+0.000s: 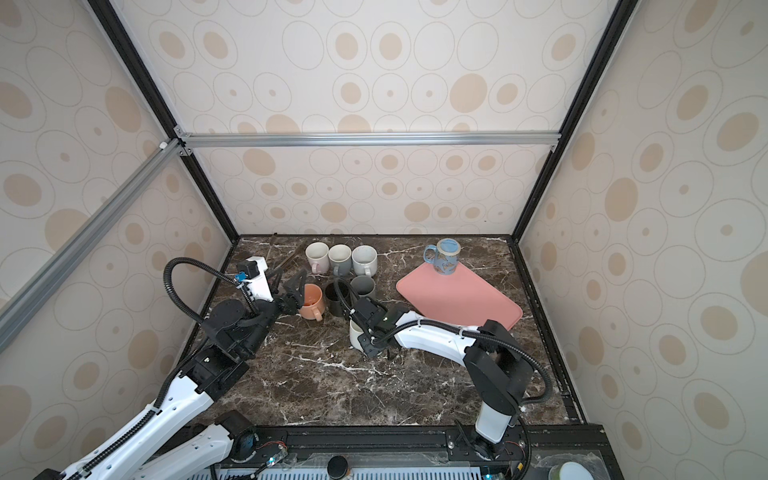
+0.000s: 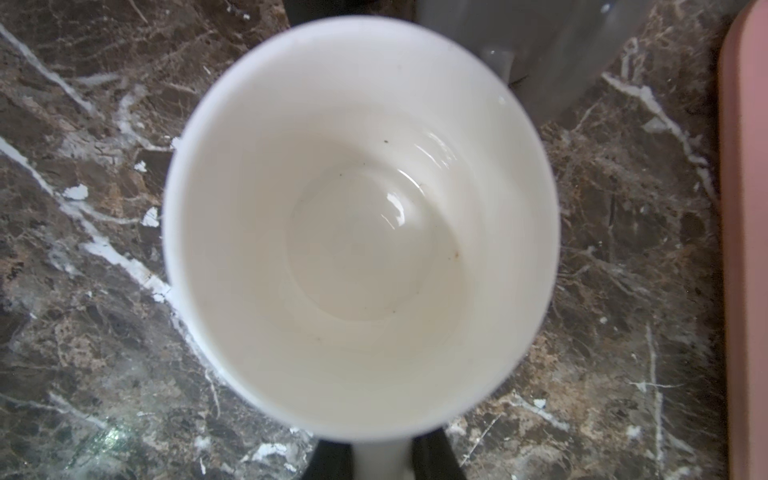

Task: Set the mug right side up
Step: 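Lower the white mug upright onto the table beside the grey mugs with the right gripper, then open the right gripper and move it over the blue butterfly mug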

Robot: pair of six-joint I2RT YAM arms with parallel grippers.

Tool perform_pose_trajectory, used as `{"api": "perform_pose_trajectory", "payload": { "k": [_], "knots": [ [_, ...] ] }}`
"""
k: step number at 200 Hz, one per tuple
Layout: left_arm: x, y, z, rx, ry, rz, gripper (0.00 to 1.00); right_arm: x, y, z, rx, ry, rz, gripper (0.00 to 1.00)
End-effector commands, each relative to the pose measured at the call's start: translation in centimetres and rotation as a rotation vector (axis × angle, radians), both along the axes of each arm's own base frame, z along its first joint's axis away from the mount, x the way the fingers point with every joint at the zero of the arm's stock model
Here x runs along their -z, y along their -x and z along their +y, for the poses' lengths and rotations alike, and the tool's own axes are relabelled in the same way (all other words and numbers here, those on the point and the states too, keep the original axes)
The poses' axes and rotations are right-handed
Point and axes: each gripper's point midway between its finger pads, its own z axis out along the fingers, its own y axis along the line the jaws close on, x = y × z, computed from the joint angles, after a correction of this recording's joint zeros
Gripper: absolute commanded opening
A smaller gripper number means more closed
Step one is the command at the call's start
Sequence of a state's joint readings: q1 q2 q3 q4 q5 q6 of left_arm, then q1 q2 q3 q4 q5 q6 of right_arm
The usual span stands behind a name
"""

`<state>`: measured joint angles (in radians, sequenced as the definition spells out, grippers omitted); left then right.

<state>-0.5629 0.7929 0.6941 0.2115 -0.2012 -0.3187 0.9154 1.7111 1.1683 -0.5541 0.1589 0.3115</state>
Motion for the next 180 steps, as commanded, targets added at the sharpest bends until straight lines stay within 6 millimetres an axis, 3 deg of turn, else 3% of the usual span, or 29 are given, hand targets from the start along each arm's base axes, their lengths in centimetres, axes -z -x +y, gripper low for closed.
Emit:
{"api": "perform_pose_trajectory", "payload": {
  "k": [1,21,36,76,111,143,180],
  "knots": [
    [-0.3,0.3,0.5,-0.015,-0.016,-0.017,0.68,-0.6,-0.3,-0.1,0.044,-0.01,-0.022,0.18],
    [-0.2,0.2,0.5,-0.015,-0.02,-0.016,0.68,-1.3,0.0,-0.1,0.04,-0.016,-0.025,0.37],
    [-0.1,0.2,0.6,-0.017,-0.024,-0.015,0.69,-2.3,0.0,-0.1,0.043,-0.021,-0.044,0.44],
    [0.2,-0.1,0.3,-0.011,-0.033,-0.008,0.69,-5.5,-0.4,-0.3,0.063,-0.056,-0.105,0.48],
    [0.5,-1.1,-1.1,0.03,-0.042,0.003,0.69,-9.3,-3.2,-1.8,0.091,-0.038,-0.246,0.49],
    [0.8,-2.8,-3.5,0.099,-0.059,0.026,0.68,-12.0,-8.1,-5.7,0.224,-0.083,-0.291,0.5],
    [0.6,-5.2,-7.2,0.206,-0.027,0.034,0.66,-14.8,-13.6,-12.2,0.408,-0.134,-0.347,0.57]
  ]
}}
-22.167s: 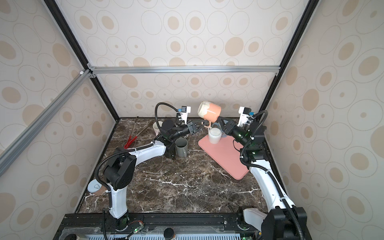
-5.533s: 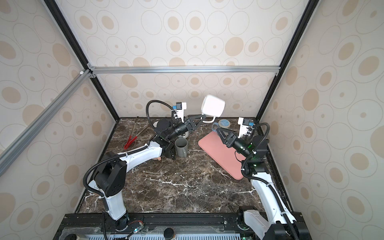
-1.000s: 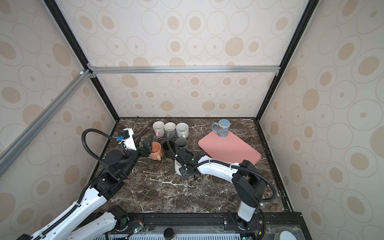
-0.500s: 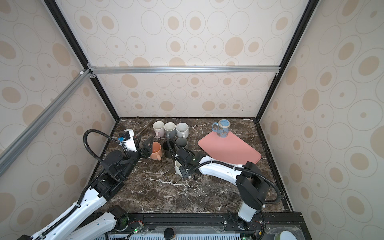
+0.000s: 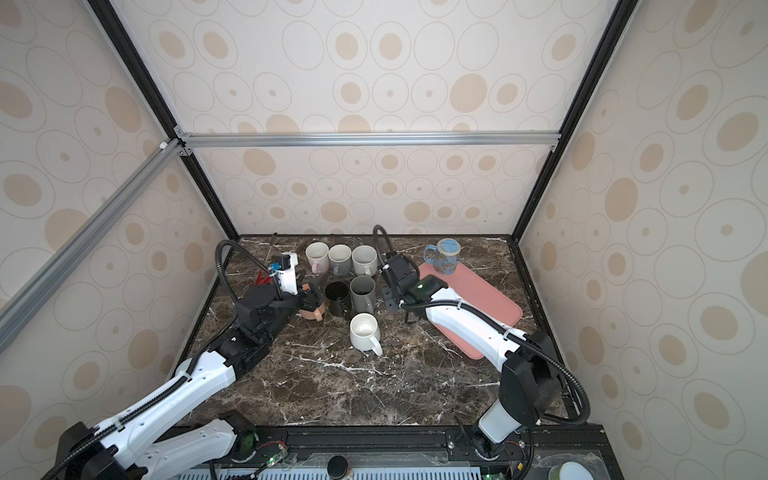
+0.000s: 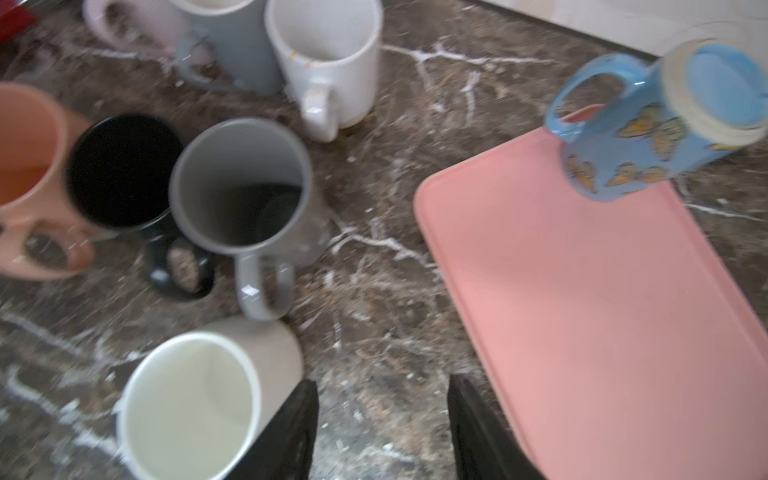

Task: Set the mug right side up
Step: 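Open the right gripper and move it over the blue butterfly mug, then lower the right gripper and grasp the blue butterfly mug's body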

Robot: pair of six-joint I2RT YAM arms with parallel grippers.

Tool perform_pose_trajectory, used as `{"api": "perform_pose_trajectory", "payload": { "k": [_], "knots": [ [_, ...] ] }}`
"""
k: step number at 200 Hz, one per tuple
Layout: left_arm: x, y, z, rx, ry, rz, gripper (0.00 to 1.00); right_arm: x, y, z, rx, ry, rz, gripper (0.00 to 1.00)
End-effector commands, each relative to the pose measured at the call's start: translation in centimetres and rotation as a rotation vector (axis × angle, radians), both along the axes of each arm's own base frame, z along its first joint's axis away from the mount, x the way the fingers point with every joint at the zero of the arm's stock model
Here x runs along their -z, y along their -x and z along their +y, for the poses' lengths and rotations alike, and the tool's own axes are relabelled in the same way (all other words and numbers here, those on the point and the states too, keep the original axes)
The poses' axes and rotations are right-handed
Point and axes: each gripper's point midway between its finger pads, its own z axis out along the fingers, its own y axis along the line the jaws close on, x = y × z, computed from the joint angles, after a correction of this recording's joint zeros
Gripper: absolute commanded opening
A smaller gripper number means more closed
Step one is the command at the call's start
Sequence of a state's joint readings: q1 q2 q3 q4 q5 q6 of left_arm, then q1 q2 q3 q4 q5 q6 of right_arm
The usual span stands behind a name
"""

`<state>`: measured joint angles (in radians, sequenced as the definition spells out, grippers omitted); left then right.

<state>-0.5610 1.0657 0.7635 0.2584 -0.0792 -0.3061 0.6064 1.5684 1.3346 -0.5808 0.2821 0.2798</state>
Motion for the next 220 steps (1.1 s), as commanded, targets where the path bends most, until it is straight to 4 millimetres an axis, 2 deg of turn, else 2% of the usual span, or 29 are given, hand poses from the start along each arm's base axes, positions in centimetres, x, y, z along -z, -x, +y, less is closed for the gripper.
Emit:
{"api": "perform_pose_trajectory", "payload": {
  "k": [1,33,53,58,62,89,129,157,203,220],
  "knots": [
    [-4.0,-1.1,-2.3,0.088,0.075,-0.089,0.66,-3.1,-2.5,-3.4,0.076,-0.03,-0.066,0.57],
    [-3.6,-3.8,-5.6,0.165,0.122,-0.069,0.63,-3.0,-5.7,-8.1,0.195,-0.049,-0.069,0.62],
    [-3.2,-5.8,-7.6,0.194,0.13,-0.054,0.62,-2.0,-7.8,-10.2,0.246,-0.072,-0.046,0.63],
    [-3.1,-6.3,-8.1,0.205,0.13,-0.05,0.62,-1.6,-8.3,-10.1,0.242,-0.074,-0.035,0.63],
    [-2.9,-6.7,-8.5,0.213,0.129,-0.045,0.62,-1.4,-9.0,-11.3,0.27,-0.074,-0.029,0.63],
    [-2.4,-9.0,-11.0,0.254,0.133,-0.031,0.6,-0.4,-12.4,-13.7,0.329,-0.066,0.005,0.63],
    [-0.2,-11.7,-14.7,0.316,0.127,0.004,0.59,0.1,-17.0,-15.5,0.37,-0.056,-0.019,0.64],
    [1.4,-12.7,-17.1,0.37,0.127,0.042,0.59,0.8,-19.6,-16.4,0.383,-0.023,-0.019,0.64],
    [3.1,-13.1,-17.5,0.375,0.112,0.069,0.59,1.9,-22.8,-17.4,0.391,0.01,-0.04,0.65],
    [3.7,-13.1,-17.4,0.374,0.106,0.079,0.59,3.0,-24.0,-17.2,0.374,-0.012,-0.024,0.65]
  ]
}}
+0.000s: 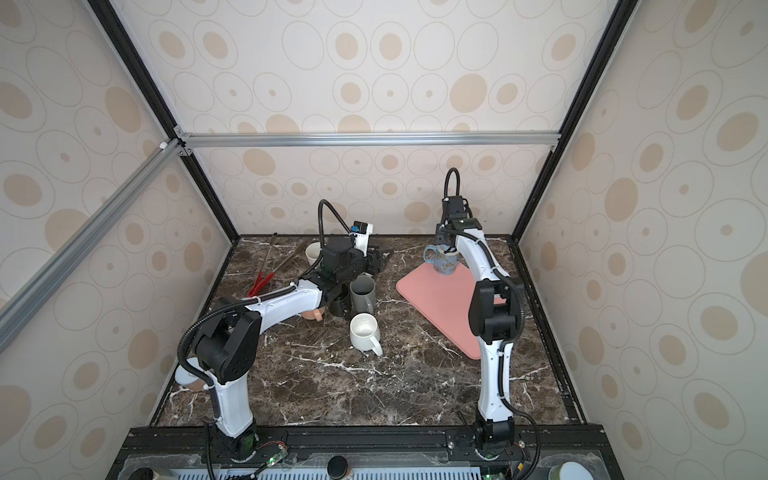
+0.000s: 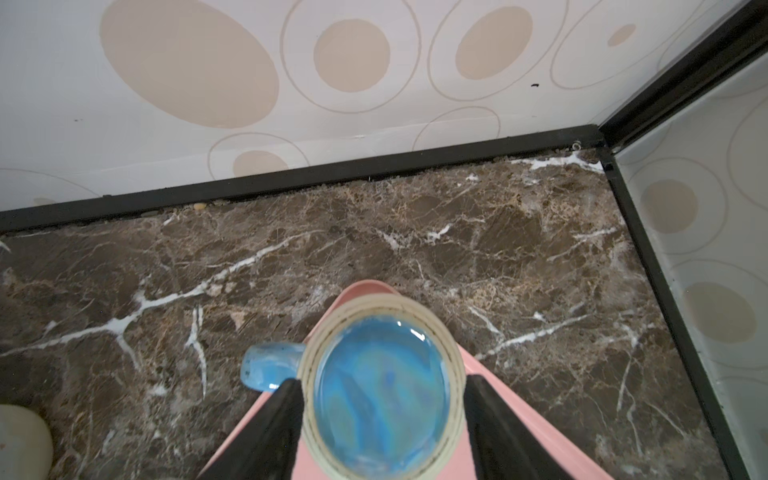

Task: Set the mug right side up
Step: 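Lower the right gripper and grasp the blue butterfly mug's body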

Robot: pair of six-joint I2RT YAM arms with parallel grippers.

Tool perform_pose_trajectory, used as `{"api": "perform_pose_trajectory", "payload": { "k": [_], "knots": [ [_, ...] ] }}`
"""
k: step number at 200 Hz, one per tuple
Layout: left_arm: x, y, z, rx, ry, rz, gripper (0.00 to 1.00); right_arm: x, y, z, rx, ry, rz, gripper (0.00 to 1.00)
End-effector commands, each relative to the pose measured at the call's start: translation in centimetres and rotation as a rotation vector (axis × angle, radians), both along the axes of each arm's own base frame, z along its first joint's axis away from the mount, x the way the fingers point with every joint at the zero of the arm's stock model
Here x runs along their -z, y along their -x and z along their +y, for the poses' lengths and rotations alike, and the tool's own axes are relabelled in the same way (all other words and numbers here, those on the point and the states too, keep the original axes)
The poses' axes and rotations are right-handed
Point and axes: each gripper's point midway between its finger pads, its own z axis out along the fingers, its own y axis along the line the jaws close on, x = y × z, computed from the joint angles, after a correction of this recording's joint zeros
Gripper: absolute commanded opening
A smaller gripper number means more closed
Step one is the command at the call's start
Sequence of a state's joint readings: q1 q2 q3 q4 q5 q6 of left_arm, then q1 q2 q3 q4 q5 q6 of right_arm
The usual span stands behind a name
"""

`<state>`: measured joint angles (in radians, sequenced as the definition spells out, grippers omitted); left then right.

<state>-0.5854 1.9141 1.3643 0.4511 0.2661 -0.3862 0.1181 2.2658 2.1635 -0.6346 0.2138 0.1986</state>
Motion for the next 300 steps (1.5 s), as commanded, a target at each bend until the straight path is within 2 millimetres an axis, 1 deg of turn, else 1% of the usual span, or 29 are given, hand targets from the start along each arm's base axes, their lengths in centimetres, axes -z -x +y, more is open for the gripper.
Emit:
{"api": "perform_pose_trajectory", "payload": {
  "k": [1,6,8,10,15,20,35,42,54,71,101,113,115,120,151,207,232,251,272,287,300],
  "knots": [
    [-1.9,0.1,-0.5,0.018,0.031,-0.036,0.59,1.2,-1.1,-0.8,-0.011,0.001,0.029,0.65],
    [-1.8,0.2,-0.5,0.02,0.031,-0.033,0.59,1.4,-1.5,-0.6,-0.026,-0.007,0.027,0.64],
    [-1.7,0.2,-0.5,0.019,0.03,-0.031,0.59,1.9,-1.5,-0.6,-0.032,-0.007,0.036,0.64],
    [-1.6,0.2,-0.5,0.02,0.03,-0.028,0.59,1.4,-2.0,-0.6,-0.037,-0.011,0.019,0.64],
    [-1.5,0.3,-0.5,0.022,0.03,-0.025,0.59,1.5,-2.4,-0.4,-0.047,-0.011,0.016,0.64],
    [-1.3,0.4,-0.4,0.022,0.03,-0.02,0.59,1.9,-2.7,-0.4,-0.052,-0.01,0.022,0.64],
    [-0.9,0.6,-0.3,0.024,0.035,-0.011,0.59,2.4,-3.4,-0.4,-0.07,-0.021,0.031,0.64],
    [-0.8,0.8,-0.4,0.028,0.04,-0.006,0.59,2.6,-3.6,-0.3,-0.08,-0.034,0.033,0.64],
    [-0.5,0.8,-0.5,0.031,0.044,0.005,0.59,3.0,-3.9,0.5,-0.12,-0.065,0.033,0.64],
    [-0.8,0.9,-0.7,0.043,0.054,0.01,0.59,3.8,-3.7,1.8,-0.187,-0.103,0.045,0.62],
    [-1.5,1.5,-0.8,0.046,0.052,-0.013,0.58,5.2,-2.1,2.6,-0.23,-0.14,0.093,0.56],
    [-1.6,1.8,-0.9,0.047,0.059,-0.016,0.59,4.8,-1.7,2.7,-0.237,-0.142,0.09,0.55],
    [-1.5,1.7,-0.9,0.047,0.06,-0.016,0.59,5.4,-1.3,2.7,-0.238,-0.141,0.108,0.55],
    [-1.6,1.8,-0.9,0.048,0.063,-0.015,0.58,5.7,-1.0,2.6,-0.239,-0.14,0.116,0.54],
    [-1.7,2.3,-1.6,0.067,0.066,-0.01,0.58,5.4,0.2,2.8,-0.269,-0.136,0.12,0.54],
    [-2.4,3.9,-2.1,0.073,0.062,-0.029,0.58,5.4,3.0,4.3,-0.35,-0.192,0.149,0.51],
    [-2.6,4.5,-2.6,0.09,0.057,-0.035,0.58,6.0,4.3,4.7,-0.371,-0.215,0.177,0.5],
    [-2.5,4.9,-3.2,0.109,0.04,-0.044,0.58,6.3,5.4,5.5,-0.402,-0.24,0.19,0.49],
    [-1.8,5.5,-4.2,0.17,-0.011,-0.052,0.59,6.3,6.5,6.4,-0.446,-0.268,0.189,0.48],
    [0.0,6.2,-5.2,0.253,-0.11,-0.045,0.6,6.1,7.4,7.3,-0.493,-0.297,0.188,0.48],
    [2.0,6.6,-5.3,0.292,-0.222,-0.03,0.61,5.9,8.0,8.0,-0.532,-0.326,0.19,0.48]
  ]
}}
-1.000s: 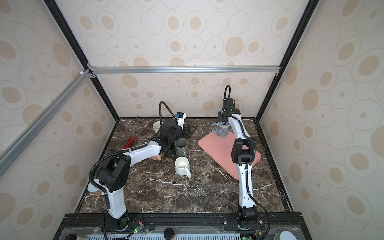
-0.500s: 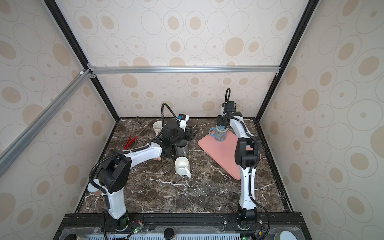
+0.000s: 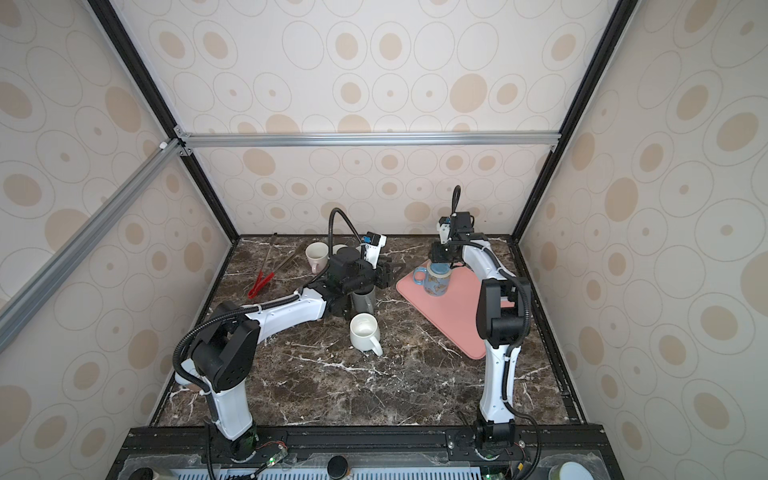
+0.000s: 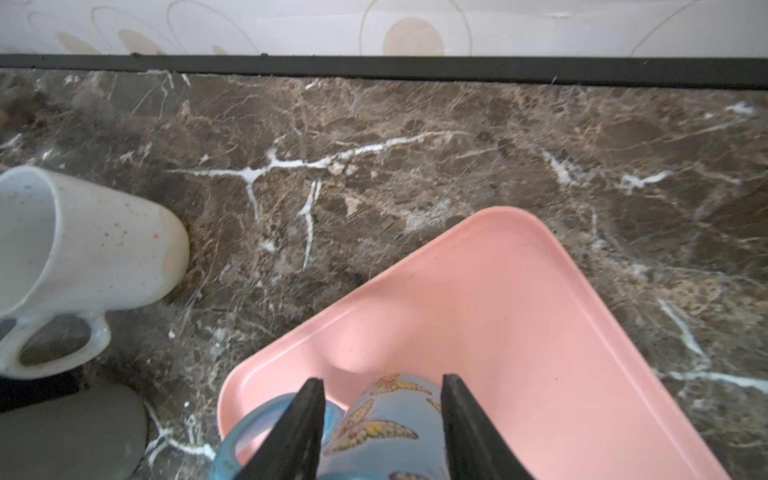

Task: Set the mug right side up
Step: 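Lower the right gripper and grasp the blue butterfly mug's body, then grasp the blue mug's handle with the left gripper while the right holds it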

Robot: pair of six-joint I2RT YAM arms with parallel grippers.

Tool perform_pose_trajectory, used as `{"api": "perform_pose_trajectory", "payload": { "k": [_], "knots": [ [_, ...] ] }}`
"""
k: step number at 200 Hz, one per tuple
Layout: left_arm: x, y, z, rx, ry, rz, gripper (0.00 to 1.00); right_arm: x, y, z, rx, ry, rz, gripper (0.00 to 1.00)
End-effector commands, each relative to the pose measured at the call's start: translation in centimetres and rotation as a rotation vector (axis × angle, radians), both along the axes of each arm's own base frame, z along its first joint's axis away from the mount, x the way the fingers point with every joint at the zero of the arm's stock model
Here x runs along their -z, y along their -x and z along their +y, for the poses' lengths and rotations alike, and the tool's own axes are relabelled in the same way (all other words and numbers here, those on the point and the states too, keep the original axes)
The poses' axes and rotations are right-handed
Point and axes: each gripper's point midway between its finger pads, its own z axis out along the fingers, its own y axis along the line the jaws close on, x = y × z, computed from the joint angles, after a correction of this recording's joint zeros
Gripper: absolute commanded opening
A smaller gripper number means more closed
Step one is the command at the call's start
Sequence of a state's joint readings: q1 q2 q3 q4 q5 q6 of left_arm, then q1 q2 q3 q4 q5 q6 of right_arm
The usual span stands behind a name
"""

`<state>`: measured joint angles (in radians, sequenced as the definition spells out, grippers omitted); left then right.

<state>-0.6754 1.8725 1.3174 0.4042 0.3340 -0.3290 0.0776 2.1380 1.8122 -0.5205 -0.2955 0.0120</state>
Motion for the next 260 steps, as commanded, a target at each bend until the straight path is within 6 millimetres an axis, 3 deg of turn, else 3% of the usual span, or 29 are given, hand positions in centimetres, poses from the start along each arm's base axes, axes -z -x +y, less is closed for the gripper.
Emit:
{"api": "perform_pose_trajectory", "payload": {
  "k": [1,51,78,131,211,231,260],
  "knots": [
    [1.0,1.2,-1.3,0.129,-0.166,-0.054,0.62,0.9,2.7,2.3,-0.113,-0.059,0.063,0.48],
    [3.5,2.3,-0.8,0.273,-0.434,-0.264,0.68,0.7,4.0,3.5,-0.168,-0.122,0.077,0.46],
    [5.1,1.9,-1.4,0.349,-0.516,-0.324,0.69,-0.4,4.4,4.0,-0.201,-0.142,0.058,0.46],
    [8.3,-0.4,-3.8,0.422,-0.577,-0.274,0.7,-1.1,5.1,4.5,-0.224,-0.177,0.051,0.46],
    [11.6,-1.6,-6.7,0.531,-0.575,-0.173,0.73,-1.7,4.9,4.8,-0.235,-0.189,0.033,0.46],
    [12.0,-1.6,-7.3,0.545,-0.551,-0.141,0.64,-1.8,4.9,4.3,-0.219,-0.166,0.029,0.46],
    [11.8,-1.5,-7.9,0.558,-0.52,-0.083,0.37,-2.0,4.6,3.3,-0.173,-0.123,0.019,0.46]
  ]
}}
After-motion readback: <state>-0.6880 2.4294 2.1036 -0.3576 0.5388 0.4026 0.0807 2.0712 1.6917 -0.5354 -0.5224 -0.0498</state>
